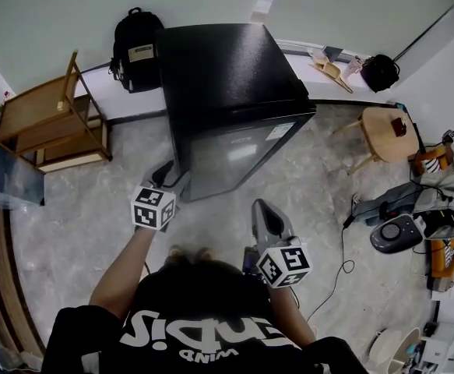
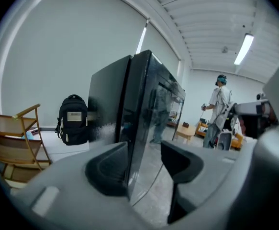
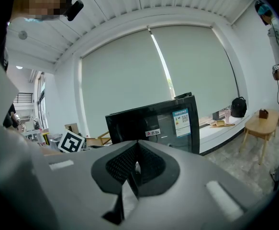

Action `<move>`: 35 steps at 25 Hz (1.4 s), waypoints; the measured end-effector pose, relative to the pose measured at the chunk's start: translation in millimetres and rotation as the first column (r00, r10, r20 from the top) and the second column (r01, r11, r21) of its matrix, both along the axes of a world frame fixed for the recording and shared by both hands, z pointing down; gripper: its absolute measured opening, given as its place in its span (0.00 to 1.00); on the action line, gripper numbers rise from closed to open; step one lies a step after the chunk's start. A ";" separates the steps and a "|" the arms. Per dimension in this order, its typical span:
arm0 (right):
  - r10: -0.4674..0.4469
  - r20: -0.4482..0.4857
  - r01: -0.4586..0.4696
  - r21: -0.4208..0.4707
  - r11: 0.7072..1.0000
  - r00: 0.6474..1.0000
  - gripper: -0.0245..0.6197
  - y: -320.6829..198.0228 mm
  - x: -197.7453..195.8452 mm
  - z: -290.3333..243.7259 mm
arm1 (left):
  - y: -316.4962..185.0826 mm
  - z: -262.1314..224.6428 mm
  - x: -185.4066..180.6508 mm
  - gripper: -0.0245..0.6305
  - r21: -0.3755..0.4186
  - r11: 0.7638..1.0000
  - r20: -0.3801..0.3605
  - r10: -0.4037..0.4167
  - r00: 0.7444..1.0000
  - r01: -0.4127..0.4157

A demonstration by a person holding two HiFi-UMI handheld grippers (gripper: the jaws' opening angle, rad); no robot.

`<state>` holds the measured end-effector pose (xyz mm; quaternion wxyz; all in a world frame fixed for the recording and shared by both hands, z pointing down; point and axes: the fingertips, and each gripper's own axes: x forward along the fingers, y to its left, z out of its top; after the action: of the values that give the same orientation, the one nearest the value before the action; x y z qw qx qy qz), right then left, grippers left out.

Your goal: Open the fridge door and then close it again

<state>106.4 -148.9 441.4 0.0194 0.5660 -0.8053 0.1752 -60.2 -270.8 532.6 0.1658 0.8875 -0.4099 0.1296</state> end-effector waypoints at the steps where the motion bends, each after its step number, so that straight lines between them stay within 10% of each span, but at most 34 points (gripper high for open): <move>1: 0.003 0.000 -0.003 -0.001 1.000 1.000 0.03 -0.6 0.4 0.3 | -1.8 3.7 1.7 0.37 -0.003 1.000 0.006 0.004 1.000 -0.004; 35: 0.005 -0.012 -0.005 -0.027 1.000 1.000 0.03 3.5 1.5 8.5 | -26.8 17.8 0.6 0.19 -0.041 0.999 0.002 -0.029 1.000 0.029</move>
<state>108.0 -145.4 449.9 0.0315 0.5689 -0.8013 0.1824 -59.6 -297.6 550.4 0.1857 0.8777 -0.4201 0.1363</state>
